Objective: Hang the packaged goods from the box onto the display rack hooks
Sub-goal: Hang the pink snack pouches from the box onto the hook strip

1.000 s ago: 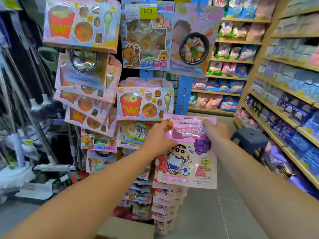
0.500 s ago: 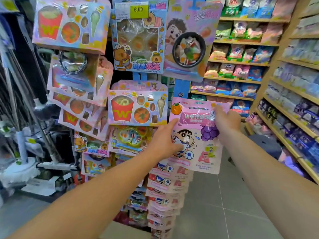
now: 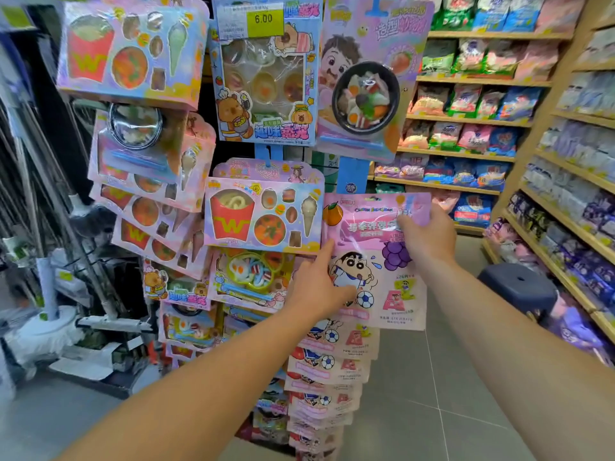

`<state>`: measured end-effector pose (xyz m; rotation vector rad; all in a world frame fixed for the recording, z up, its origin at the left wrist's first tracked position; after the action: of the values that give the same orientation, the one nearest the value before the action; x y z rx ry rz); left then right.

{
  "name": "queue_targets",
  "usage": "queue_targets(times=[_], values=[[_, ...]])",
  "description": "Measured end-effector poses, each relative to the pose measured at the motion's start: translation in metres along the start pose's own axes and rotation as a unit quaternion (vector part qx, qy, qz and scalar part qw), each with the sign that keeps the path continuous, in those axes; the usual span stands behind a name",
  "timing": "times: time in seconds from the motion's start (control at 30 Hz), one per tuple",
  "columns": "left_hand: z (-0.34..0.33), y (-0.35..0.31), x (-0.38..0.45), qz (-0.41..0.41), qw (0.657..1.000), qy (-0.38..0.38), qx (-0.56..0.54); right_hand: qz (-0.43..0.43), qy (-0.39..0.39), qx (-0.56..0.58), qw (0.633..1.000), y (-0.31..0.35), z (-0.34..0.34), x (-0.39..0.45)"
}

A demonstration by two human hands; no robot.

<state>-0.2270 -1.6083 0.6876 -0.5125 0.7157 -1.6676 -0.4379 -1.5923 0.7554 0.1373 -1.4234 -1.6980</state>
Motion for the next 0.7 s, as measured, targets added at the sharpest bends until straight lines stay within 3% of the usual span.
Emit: queue_targets(times=[0.1,0.23,0.4,0.53,0.7], values=[[-0.002,0.009,-0.003,-0.007,1.0,0.006,0.03,0.031,-0.03,-0.035,0.998,0.008,0.001,-0.002],[0.018,-0.004,-0.011,-0.074,0.984,-0.114,0.111,0.069,0.011,-0.028,0.997,0.013,-0.021,-0.011],[0.043,-0.031,-0.009,-0.19,0.926,-0.227,0.234,0.04,0.022,0.013,0.999,0.012,-0.029,-0.017],[0.043,-0.04,0.005,-0.202,0.884,-0.222,0.359,0.014,0.067,0.028,0.997,0.007,-0.032,-0.014],[0.037,-0.04,0.014,-0.196,0.862,-0.197,0.423,0.007,0.092,-0.019,0.996,0.004,-0.038,-0.011]])
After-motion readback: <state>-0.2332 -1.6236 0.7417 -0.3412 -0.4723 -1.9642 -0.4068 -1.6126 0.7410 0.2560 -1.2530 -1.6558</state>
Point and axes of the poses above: each hand's wrist, its own x-axis towards the middle knuckle, its own z-axis out of the back of the hand, y = z × x, the point moved 6 cm from there along x, towards the middle knuckle, and after that the axes turned 10 degrees about z, right-handed, at the moved point
